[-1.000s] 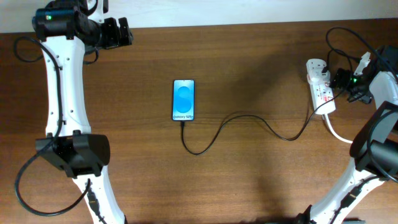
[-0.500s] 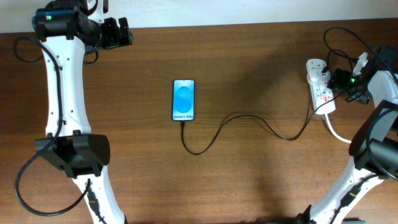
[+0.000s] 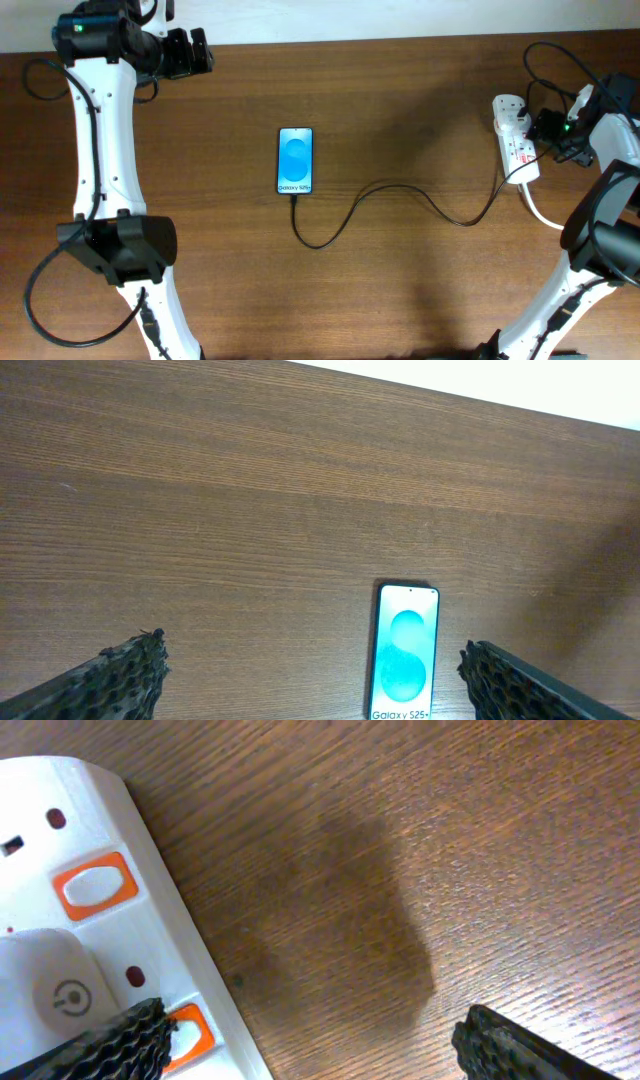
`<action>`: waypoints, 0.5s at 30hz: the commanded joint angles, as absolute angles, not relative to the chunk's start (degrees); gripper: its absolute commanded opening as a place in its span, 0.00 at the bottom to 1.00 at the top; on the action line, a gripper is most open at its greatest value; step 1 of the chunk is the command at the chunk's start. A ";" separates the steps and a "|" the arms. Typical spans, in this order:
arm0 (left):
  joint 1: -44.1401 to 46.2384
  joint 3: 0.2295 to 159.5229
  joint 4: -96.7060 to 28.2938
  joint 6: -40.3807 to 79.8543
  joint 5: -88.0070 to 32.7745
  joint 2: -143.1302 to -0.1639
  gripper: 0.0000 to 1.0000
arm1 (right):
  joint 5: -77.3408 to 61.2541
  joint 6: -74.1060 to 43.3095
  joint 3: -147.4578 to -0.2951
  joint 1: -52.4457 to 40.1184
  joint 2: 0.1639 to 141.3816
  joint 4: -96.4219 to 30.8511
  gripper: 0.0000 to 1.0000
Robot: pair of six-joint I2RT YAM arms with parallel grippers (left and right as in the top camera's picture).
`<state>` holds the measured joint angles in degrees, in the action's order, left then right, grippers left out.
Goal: Plug charger to phone and switch on socket
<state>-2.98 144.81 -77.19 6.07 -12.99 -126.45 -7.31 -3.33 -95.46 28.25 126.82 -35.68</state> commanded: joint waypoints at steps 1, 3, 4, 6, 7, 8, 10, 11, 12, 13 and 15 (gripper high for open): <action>-3.16 144.57 -77.25 6.39 -12.36 -126.96 0.99 | -12.03 -3.64 -95.15 26.65 128.75 -36.16 0.95; -3.16 144.57 -77.25 6.39 -12.36 -126.96 0.99 | -12.01 -3.42 -95.04 25.82 128.75 -36.60 0.95; -3.16 144.57 -77.25 6.39 -12.36 -126.96 0.99 | -12.03 -3.42 -95.04 25.19 128.75 -36.62 0.95; -3.16 144.57 -77.25 6.39 -12.36 -126.96 0.99 | -12.01 -3.42 -95.04 23.99 128.75 -37.28 0.95; -3.16 144.57 -77.25 6.39 -12.36 -126.96 0.99 | -12.01 -3.40 -95.04 23.42 128.75 -37.60 0.95; -3.16 144.57 -77.25 6.39 -12.36 -126.96 0.99 | -12.03 -3.44 -95.04 22.92 128.75 -37.91 0.95; -3.16 144.57 -77.25 6.39 -12.36 -126.96 0.99 | -12.03 -3.42 -95.04 22.13 128.75 -39.05 0.95; -3.16 144.57 -77.25 6.39 -12.36 -126.96 0.99 | -12.10 -3.44 -95.04 21.67 128.75 -39.88 0.95; -3.16 144.57 -77.25 6.39 -12.36 -126.96 0.99 | -12.82 -3.42 -95.04 21.19 128.75 -40.07 0.95; -3.16 144.57 -77.25 6.39 -12.36 -126.96 0.99 | -13.61 -3.44 -95.04 20.53 128.75 -40.10 0.95; -3.16 144.57 -77.25 6.39 -12.36 -126.96 0.99 | -14.85 -3.44 -95.04 19.86 128.75 -40.16 0.95</action>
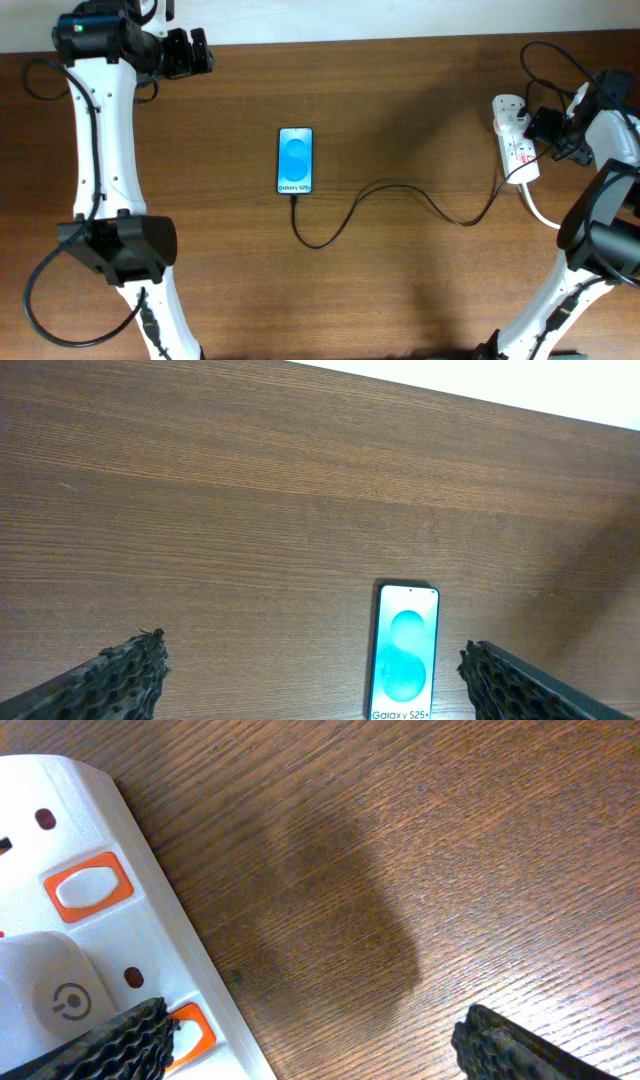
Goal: Plug charger to phone and switch on socket
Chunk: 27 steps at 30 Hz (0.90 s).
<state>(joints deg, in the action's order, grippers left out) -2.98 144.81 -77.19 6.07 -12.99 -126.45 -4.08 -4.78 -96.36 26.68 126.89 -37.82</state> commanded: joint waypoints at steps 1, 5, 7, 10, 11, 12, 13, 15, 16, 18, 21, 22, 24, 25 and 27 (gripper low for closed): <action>-3.16 144.57 -77.25 6.39 -12.36 -126.96 0.99 | -15.99 -3.42 -95.04 19.77 128.75 -40.27 0.95; -3.16 144.57 -77.25 6.39 -12.36 -126.96 1.00 | -18.92 -3.44 -95.04 19.77 128.75 -41.87 0.95; -3.16 144.57 -77.25 6.39 -12.36 -126.96 0.99 | -19.97 -3.44 -95.04 19.77 128.75 -42.70 0.95; -3.16 144.57 -77.25 6.39 -12.36 -126.96 0.99 | -16.43 -3.64 -95.04 19.79 128.75 -41.74 0.95; -3.16 144.57 -77.25 6.39 -12.36 -126.96 0.99 | -15.84 -3.97 -95.04 19.79 128.75 -41.06 0.95; -3.16 144.57 -77.25 6.39 -12.36 -126.96 0.99 | -15.88 -4.21 -95.04 19.77 128.75 -40.60 0.95; -3.16 144.57 -77.25 6.39 -12.36 -126.96 0.99 | -15.79 -4.56 -95.07 19.79 128.75 -40.64 0.95; -3.16 144.57 -77.25 6.39 -12.36 -126.96 0.99 | -9.21 -6.55 -96.75 21.54 127.37 -41.93 0.99; -3.16 144.57 -77.23 6.39 -12.36 -126.96 0.99 | -8.29 -6.50 -98.41 23.29 125.67 -43.09 0.98; -3.16 144.57 -77.25 6.39 -12.36 -126.96 0.99 | -8.32 -6.48 -103.94 28.67 121.60 -46.35 0.98; -3.16 144.57 -77.25 6.39 -12.36 -126.96 0.99 | -8.49 -6.26 -114.56 36.82 116.42 -55.75 0.98; -3.16 144.57 -77.25 6.39 -12.36 -126.96 0.99 | -8.91 -6.28 -115.48 37.91 114.76 -56.73 0.98; -3.16 144.57 -77.25 6.39 -12.36 -126.96 0.99 | -13.50 -5.56 -115.52 38.52 107.79 -57.63 0.98; -3.16 144.57 -77.25 6.39 -12.36 -126.96 0.99 | -16.67 -3.95 -115.52 37.39 103.88 -59.77 0.98; -3.16 144.57 -77.25 6.39 -12.36 -126.96 0.99 | -23.05 0.21 -115.52 32.14 94.54 -67.77 0.98</action>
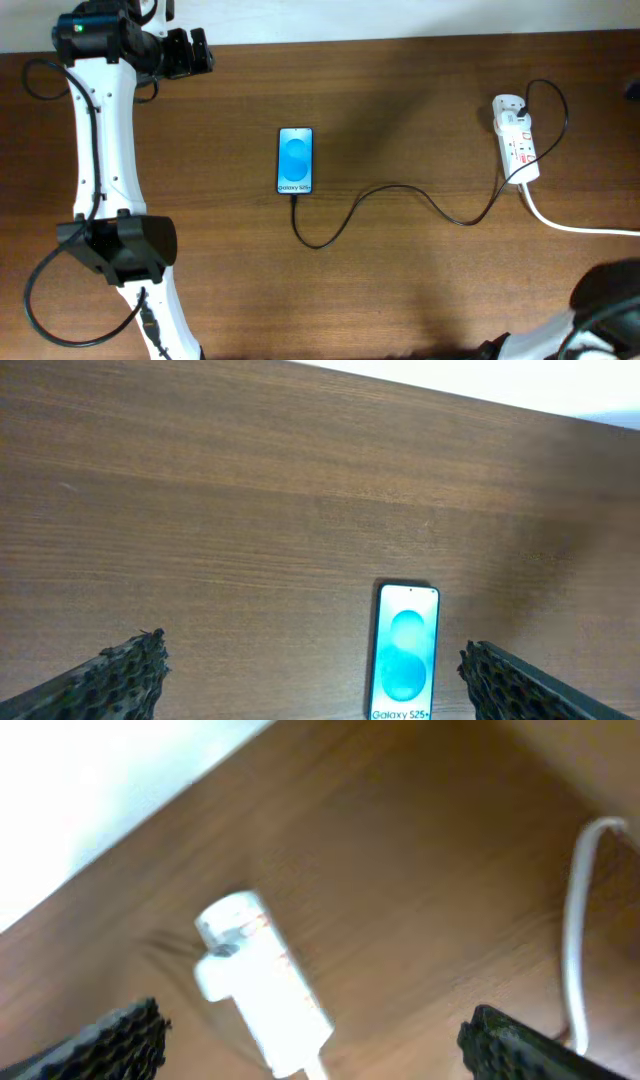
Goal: Plug charger to phone and switch on socket
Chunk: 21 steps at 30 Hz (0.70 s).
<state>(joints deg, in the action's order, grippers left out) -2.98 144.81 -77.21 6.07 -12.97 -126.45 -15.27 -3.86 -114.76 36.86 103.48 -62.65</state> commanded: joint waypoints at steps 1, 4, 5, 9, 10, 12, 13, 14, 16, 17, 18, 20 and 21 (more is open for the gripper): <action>-3.16 144.57 -77.25 6.39 -12.36 -126.96 0.99 | -25.28 0.16 -115.52 29.76 91.24 -72.23 0.98; -3.16 144.57 -77.25 6.39 -12.36 -126.96 0.99 | -26.17 -0.45 -115.52 19.38 81.76 -85.49 0.98; -3.16 144.57 -77.23 6.39 -12.36 -126.96 0.99 | -25.76 -0.43 -115.52 16.69 79.81 -86.89 0.98; -3.16 144.57 -77.23 6.39 -12.34 -126.96 0.99 | -24.84 5.08 -115.50 16.32 72.88 -94.65 0.98; -3.16 144.57 -77.25 6.39 -12.36 -126.96 0.99 | -24.82 7.81 -114.74 16.01 70.63 -96.23 0.98; -3.16 144.57 -77.25 6.39 -12.36 -126.96 0.99 | -21.30 11.42 -103.88 13.87 60.38 -84.90 0.98; -3.16 144.57 -77.25 6.39 -12.36 -126.96 0.99 | -18.98 11.42 -95.61 11.66 55.27 -77.17 0.98; -3.16 144.57 -77.25 6.39 -12.36 -126.96 0.99 | -17.39 11.42 -86.41 9.52 50.22 -68.75 0.98; -3.16 144.57 -77.25 6.39 -12.36 -126.96 0.99 | -14.28 11.60 -58.89 4.32 35.81 -41.82 0.98; -3.16 144.57 -77.25 6.39 -12.36 -126.96 0.99 | -14.31 11.57 -46.13 2.83 29.36 -27.51 0.98; -3.16 144.57 -77.25 6.39 -12.36 -126.96 0.99 | -14.31 11.60 -37.93 2.13 25.36 -18.59 0.98; -3.16 144.57 -77.25 6.39 -12.36 -126.96 0.99 | -14.28 11.57 -23.42 1.39 17.32 -6.17 0.98; -3.16 144.57 -77.25 6.39 -12.36 -126.96 0.99 | -14.28 11.57 -16.53 1.41 12.23 -2.28 0.98</action>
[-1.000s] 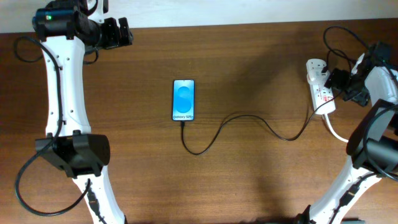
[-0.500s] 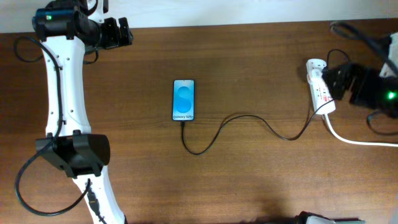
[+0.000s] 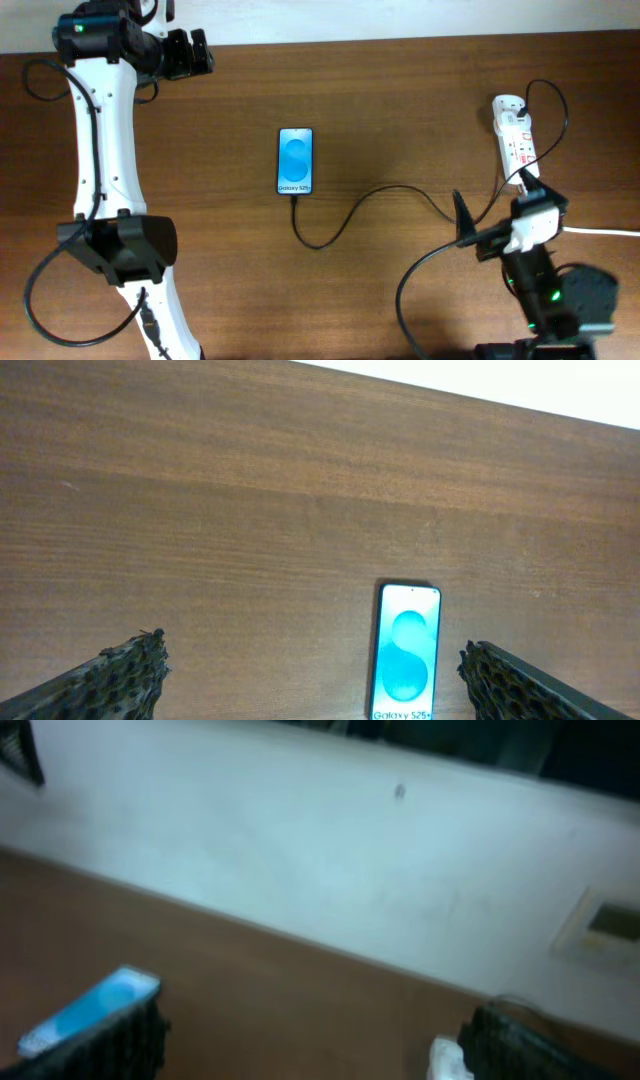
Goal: Plug charger to phone and switch on socket
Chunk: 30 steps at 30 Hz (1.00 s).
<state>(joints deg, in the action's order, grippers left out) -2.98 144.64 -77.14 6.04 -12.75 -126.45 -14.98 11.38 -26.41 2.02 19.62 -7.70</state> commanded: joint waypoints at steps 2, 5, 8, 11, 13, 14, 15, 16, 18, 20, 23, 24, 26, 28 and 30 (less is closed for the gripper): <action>-3.16 144.57 -77.25 6.39 -12.36 -126.96 0.99 | -13.82 11.57 -9.39 1.41 6.13 -1.06 0.99; -3.16 144.57 -77.25 6.39 -12.36 -126.96 0.99 | -13.89 11.57 -2.22 1.39 2.76 -1.04 0.99; -3.16 144.57 -77.25 6.39 -12.36 -126.96 0.99 | -14.31 11.57 -0.32 1.41 1.89 -3.22 0.98; -3.16 144.57 -77.25 6.39 -12.36 -126.96 0.99 | -14.72 11.57 -0.32 1.41 1.91 -3.18 0.99; -3.16 144.57 -77.25 6.39 -12.36 -126.96 0.99 | -14.72 11.57 -0.32 1.41 1.91 -3.18 0.98; -3.16 144.57 -77.25 6.39 -12.36 -126.96 0.99 | -14.72 11.57 -0.32 1.41 1.91 -3.18 0.98; -3.16 144.57 -77.25 6.39 -12.36 -126.96 0.99 | -14.72 11.57 -0.32 1.41 1.91 -3.18 0.98; -3.16 144.57 -77.25 6.39 -12.36 -126.96 0.99 | -14.72 11.60 -0.32 1.41 1.91 -3.18 0.98; -3.16 144.57 -77.25 6.39 -12.36 -126.96 0.99 | -14.72 11.57 -0.32 1.41 1.91 -3.18 0.98; -3.16 144.57 -77.25 6.39 -12.36 -126.96 0.99 | -14.72 11.57 -0.32 1.41 1.91 -3.18 0.98; -3.16 143.74 -79.02 6.37 -9.74 -125.86 0.99 | -14.72 11.57 -0.32 1.41 1.91 -3.18 0.98; -3.16 138.96 -76.88 6.35 -9.78 -122.06 0.99 | -14.72 11.57 -0.32 1.41 1.91 -3.18 0.98; -3.09 116.75 -61.28 1.69 -11.22 -106.00 0.99 | -14.72 11.57 -0.32 1.41 1.91 -3.18 0.98; -3.01 99.50 -50.04 -2.02 -11.31 -93.19 0.99 | -14.72 11.60 -0.32 1.41 1.91 -3.18 0.98; -3.01 82.11 -39.75 -4.32 -11.27 -79.57 0.99 | -14.72 11.57 -0.32 1.41 1.91 -3.18 0.98</action>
